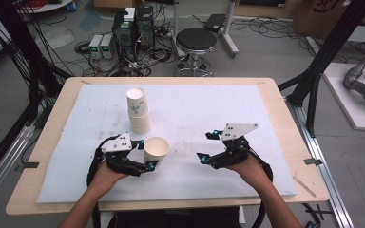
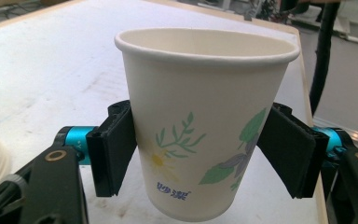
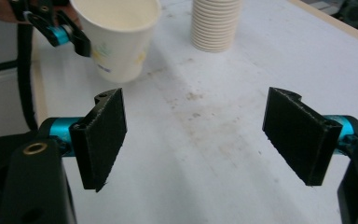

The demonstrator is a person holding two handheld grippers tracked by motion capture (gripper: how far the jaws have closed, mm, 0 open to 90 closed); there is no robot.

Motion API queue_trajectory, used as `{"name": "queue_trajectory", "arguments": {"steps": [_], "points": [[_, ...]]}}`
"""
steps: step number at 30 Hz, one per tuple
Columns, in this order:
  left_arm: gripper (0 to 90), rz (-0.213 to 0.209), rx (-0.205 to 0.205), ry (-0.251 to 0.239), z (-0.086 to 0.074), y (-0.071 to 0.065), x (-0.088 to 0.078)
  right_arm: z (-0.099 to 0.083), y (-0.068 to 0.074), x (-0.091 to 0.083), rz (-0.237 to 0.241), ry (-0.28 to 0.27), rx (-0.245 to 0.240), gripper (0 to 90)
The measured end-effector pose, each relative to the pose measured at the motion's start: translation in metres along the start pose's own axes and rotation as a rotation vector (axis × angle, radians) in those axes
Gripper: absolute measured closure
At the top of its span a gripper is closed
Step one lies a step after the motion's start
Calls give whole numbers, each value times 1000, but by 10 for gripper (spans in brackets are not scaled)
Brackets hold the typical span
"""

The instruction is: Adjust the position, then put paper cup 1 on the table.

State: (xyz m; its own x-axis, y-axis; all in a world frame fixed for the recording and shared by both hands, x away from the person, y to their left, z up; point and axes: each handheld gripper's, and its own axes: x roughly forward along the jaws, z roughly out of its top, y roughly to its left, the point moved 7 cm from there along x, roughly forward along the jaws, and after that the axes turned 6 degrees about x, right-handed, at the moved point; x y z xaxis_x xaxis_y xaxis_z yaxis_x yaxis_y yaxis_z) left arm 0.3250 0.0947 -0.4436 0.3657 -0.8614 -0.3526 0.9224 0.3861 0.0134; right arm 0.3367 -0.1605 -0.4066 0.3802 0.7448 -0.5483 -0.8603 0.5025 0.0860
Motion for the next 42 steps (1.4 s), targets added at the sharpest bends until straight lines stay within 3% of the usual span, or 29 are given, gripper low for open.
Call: {"name": "queue_trajectory", "arguments": {"steps": [4, 8, 14, 24, 42], "points": [[291, 40, -11, -36, -3, 4, -9, -16, -12, -10, -43, -37, 50, 222], [290, 118, -35, -84, -9, 13, -25, -31, -20, -18, -88, -64, 76, 221], [289, 187, -43, -137, -8, 20, -39, -48, -28, -27, -136, -114, 115, 218], [287, 227, -42, -176, -10, 20, -50, -69, -36, -35, -186, -153, 169, 217], [285, 294, -68, -205, -14, 33, -67, -71, -38, -38, -206, -153, 170, 218]]}}
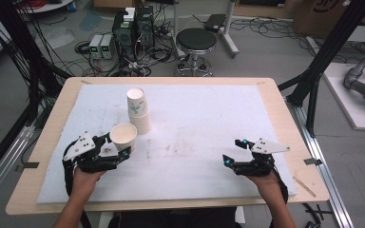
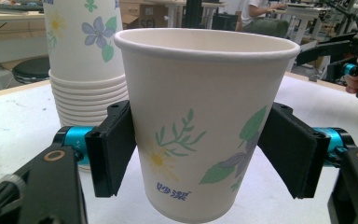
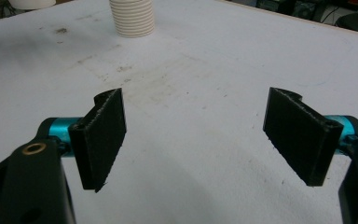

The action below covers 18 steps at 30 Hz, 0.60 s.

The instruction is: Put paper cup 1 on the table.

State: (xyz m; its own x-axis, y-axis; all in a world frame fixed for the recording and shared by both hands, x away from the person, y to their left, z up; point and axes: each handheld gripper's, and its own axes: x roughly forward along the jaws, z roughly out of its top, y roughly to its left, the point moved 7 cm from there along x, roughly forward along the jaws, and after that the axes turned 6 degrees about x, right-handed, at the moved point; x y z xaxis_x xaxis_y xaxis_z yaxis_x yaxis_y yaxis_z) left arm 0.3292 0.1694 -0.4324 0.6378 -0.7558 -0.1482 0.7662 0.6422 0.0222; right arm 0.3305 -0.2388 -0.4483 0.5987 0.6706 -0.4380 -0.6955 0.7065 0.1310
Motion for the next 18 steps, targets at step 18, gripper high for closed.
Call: {"name": "queue_trajectory", "arguments": {"steps": [18], "points": [[284, 147, -21, -20, 2, 45, -17, -1, 2, 2, 13, 12, -10, 218]]}}
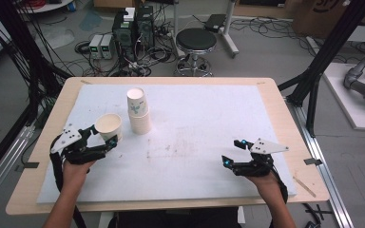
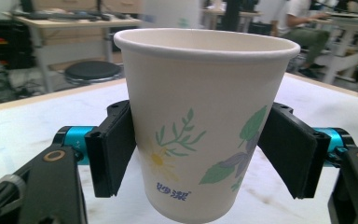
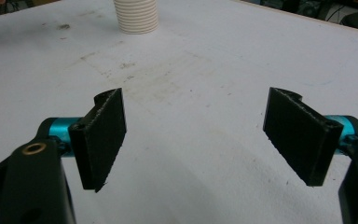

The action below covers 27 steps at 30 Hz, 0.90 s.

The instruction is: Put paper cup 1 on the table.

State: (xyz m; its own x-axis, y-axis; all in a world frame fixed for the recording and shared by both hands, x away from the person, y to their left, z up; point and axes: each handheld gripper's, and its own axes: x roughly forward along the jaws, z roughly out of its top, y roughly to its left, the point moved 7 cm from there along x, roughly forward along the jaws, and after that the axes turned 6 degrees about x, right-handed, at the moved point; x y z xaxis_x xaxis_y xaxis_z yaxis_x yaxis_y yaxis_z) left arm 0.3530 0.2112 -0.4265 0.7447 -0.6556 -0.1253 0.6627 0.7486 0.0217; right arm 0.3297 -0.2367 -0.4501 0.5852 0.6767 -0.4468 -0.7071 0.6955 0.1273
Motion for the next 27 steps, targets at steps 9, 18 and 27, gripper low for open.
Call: {"name": "queue_trajectory", "arguments": {"steps": [9, 18, 27], "points": [[285, 140, -8, 39, -9, 41, -8, -1, 1, 0, 3, 2, -1, 218], [285, 225, -34, 143, -29, 61, -7, -2, 2, 2, 10, 9, 1, 218], [286, 272, -65, 250, -46, 69, -6, -3, 2, 2, 9, 12, -2, 218]]}}
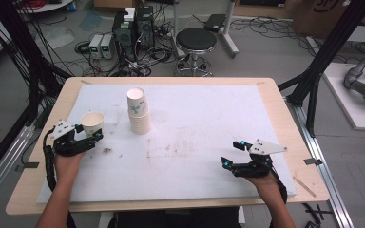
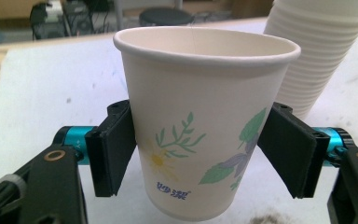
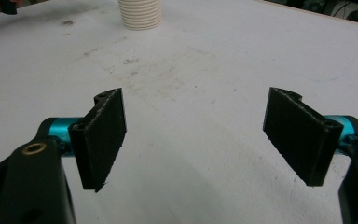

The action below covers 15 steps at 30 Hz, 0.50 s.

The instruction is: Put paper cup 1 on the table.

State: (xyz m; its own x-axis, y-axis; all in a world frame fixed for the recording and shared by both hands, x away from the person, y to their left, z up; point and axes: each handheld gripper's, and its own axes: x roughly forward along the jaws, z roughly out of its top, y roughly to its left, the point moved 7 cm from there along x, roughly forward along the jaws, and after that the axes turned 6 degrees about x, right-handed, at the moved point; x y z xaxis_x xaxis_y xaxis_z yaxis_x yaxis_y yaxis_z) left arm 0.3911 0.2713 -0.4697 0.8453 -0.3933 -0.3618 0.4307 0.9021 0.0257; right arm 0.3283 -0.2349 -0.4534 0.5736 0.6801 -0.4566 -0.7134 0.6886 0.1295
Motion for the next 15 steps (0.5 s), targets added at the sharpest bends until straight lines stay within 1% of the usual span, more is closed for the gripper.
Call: {"name": "queue_trajectory", "arguments": {"steps": [1, 2, 3, 4, 5, 6, 7, 12, 13, 15], "points": [[287, 7, 5, 26, -3, 0, 1, 0, 0, 0, 0, 0, 2, 218], [288, 7, 5, 26, -3, 0, 1, 0, 0, 0, 0, 0, 2, 218], [288, 20, 10, 45, -5, 0, 1, 0, 0, 0, 0, 0, 2, 218], [288, 20, 10, 45, -5, 0, 1, 0, 0, 0, 1, -3, 0, 218], [288, 27, 8, 73, -9, 1, 1, 0, 0, -1, 2, -2, 3, 218], [288, 27, 8, 73, -9, 1, 1, 0, 0, -1, 2, -2, 3, 218], [288, 29, 17, 100, -14, 0, 1, 0, 1, -1, 2, 0, 3, 218], [290, 34, 16, 112, -17, -1, -4, 0, 1, -1, 6, 2, -2, 218], [290, 33, 22, 119, -18, -1, -5, 0, 1, -2, 5, 0, 0, 218], [291, 38, 19, 134, -22, -2, -9, 0, 1, -2, 7, 2, -3, 218]]}}
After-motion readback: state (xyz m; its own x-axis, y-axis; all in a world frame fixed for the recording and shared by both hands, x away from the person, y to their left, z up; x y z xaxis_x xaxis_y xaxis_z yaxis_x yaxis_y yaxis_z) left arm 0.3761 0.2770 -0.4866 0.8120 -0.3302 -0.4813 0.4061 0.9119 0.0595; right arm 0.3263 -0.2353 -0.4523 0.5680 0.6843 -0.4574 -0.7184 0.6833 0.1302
